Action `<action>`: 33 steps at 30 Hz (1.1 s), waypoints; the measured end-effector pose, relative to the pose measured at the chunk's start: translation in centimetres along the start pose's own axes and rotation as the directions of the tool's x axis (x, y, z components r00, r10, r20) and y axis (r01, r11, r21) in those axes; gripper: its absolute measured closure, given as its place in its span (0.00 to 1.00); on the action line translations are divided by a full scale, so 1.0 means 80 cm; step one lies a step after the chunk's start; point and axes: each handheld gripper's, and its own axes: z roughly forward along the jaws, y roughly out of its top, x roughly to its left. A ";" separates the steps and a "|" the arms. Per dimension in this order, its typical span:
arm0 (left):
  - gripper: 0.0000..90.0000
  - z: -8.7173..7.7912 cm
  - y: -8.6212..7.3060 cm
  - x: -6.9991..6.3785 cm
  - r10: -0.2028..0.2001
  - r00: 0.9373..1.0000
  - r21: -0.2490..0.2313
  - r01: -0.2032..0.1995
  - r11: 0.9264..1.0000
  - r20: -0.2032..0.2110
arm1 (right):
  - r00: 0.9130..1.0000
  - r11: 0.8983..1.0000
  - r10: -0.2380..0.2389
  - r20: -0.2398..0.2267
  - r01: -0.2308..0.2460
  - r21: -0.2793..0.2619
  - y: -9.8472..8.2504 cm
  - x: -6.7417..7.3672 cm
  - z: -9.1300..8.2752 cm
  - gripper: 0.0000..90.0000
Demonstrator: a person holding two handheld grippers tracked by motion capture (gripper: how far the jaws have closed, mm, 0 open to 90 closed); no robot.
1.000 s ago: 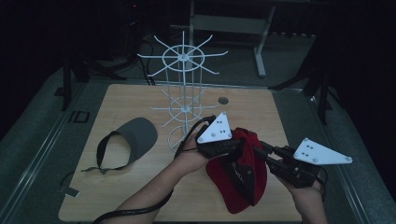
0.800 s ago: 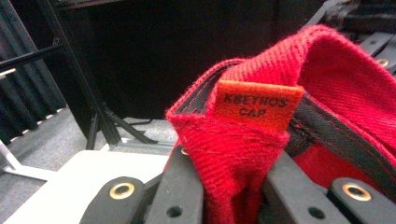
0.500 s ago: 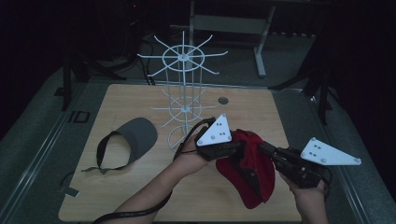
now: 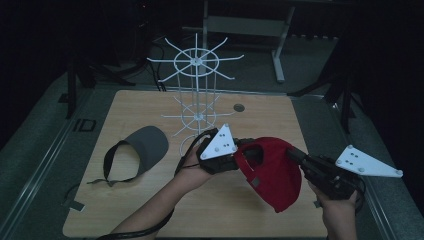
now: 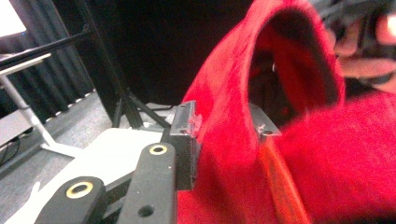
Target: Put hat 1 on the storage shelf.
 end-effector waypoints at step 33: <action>0.44 -0.064 -0.148 -0.032 -0.215 0.965 0.067 0.227 0.972 -0.151 | 0.991 0.990 0.017 0.132 0.001 -0.139 0.085 -0.031 0.010 0.98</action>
